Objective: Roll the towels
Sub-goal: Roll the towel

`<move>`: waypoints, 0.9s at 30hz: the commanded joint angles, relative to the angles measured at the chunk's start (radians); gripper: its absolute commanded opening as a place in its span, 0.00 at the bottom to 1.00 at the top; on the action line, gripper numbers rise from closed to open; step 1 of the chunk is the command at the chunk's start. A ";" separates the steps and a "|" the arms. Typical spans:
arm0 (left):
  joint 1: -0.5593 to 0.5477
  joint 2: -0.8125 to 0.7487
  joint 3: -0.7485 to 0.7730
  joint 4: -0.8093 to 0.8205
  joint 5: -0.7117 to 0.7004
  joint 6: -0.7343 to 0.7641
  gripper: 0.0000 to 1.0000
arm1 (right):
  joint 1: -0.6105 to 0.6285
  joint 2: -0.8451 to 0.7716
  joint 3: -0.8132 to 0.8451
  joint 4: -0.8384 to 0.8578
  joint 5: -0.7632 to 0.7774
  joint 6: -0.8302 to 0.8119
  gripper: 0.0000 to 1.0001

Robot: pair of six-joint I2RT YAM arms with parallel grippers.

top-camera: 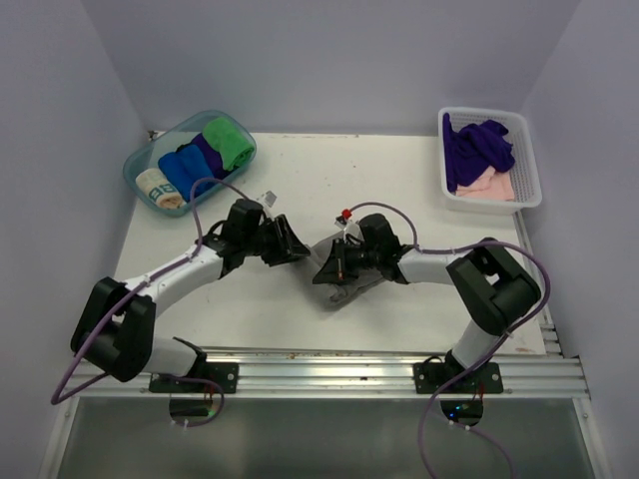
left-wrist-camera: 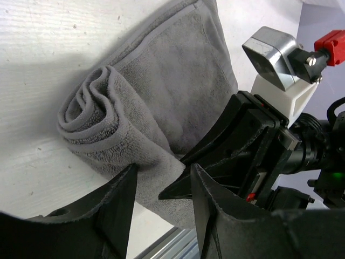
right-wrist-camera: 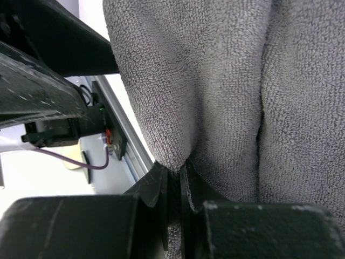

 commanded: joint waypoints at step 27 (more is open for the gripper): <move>-0.085 0.319 0.122 0.174 0.029 0.015 0.44 | -0.048 0.038 -0.056 0.093 -0.068 0.098 0.00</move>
